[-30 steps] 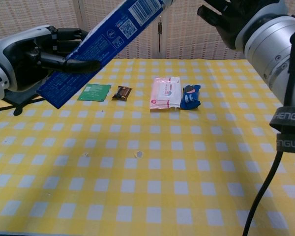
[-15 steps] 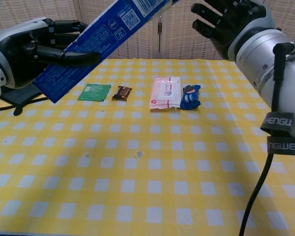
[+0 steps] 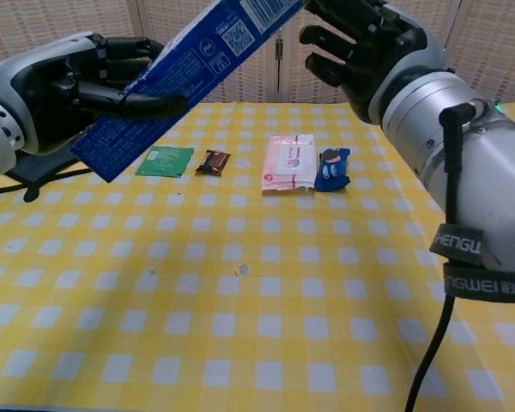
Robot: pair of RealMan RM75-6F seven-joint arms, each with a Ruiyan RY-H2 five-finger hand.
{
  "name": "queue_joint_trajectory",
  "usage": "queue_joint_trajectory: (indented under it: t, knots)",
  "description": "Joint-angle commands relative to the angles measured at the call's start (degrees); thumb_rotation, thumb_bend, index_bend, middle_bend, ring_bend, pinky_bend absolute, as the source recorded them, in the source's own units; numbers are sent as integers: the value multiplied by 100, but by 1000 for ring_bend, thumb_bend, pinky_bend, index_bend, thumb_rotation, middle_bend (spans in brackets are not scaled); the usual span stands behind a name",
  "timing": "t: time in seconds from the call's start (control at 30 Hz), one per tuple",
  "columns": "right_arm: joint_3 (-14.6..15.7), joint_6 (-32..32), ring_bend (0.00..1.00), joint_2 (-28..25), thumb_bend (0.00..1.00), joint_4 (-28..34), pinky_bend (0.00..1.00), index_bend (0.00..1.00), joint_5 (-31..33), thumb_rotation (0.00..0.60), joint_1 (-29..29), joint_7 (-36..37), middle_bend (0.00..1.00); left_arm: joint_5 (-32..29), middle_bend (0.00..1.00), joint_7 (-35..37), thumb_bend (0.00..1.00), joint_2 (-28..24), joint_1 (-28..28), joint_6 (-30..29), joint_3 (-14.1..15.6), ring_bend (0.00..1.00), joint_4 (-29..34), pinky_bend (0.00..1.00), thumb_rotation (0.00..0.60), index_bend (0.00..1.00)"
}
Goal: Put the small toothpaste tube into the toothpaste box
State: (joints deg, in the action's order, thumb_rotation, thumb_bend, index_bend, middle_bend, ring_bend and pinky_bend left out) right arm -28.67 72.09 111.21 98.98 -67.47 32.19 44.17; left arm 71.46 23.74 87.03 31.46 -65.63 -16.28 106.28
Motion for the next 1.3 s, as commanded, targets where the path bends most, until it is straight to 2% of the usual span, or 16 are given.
queue_joint_trajectory:
  t: [0.03, 0.17, 0.3, 0.33, 0.43, 0.5, 0.63, 1.07, 1.3]
  knots:
    - [28, 19, 675, 27, 454, 10, 949, 756, -41, 600, -6, -59, 625, -3, 523, -6, 258, -6, -3, -10, -14, 477, 18, 310, 600, 549]
    - [120, -12, 639, -20, 454, 65, 906, 734, -171, 600, -25, -114, 589, 4, 523, 7, 259, -30, -14, -29, -37, 477, 52, 310, 600, 550]
    - [337, -90, 444, -158, 454, 48, 699, 466, -594, 600, -48, 90, 397, 0, 523, 35, 259, -56, -22, -38, -64, 477, 65, 310, 600, 550]
    - [366, -114, 374, -191, 454, 43, 621, 353, -652, 600, -47, 116, 331, -2, 523, 52, 259, -62, -26, -43, -75, 477, 69, 309, 600, 550]
    - [418, -137, 240, -273, 455, 55, 474, 89, -761, 600, -58, 158, 198, -12, 523, 141, 259, -90, -45, -66, -122, 476, 90, 309, 600, 549]
    - [432, -144, 196, -313, 455, 76, 440, 15, -801, 600, -64, 184, 152, -8, 523, 219, 258, -111, -54, -74, -155, 476, 106, 309, 600, 550]
    - [454, -77, 144, -385, 454, 161, 415, 0, -891, 600, -114, 275, 94, 39, 523, 293, 259, -145, -78, -119, -182, 476, 122, 309, 600, 550]
    - [417, 142, 101, -798, 454, 512, 402, 0, -1043, 600, -353, 607, 52, -9, 523, 500, 259, -294, -140, -189, -316, 477, 147, 308, 600, 550]
    - [535, 155, 53, -1038, 452, 599, 336, 0, -1104, 600, -463, 715, 14, 73, 523, 732, 259, -312, -192, -334, -417, 477, 140, 308, 600, 550]
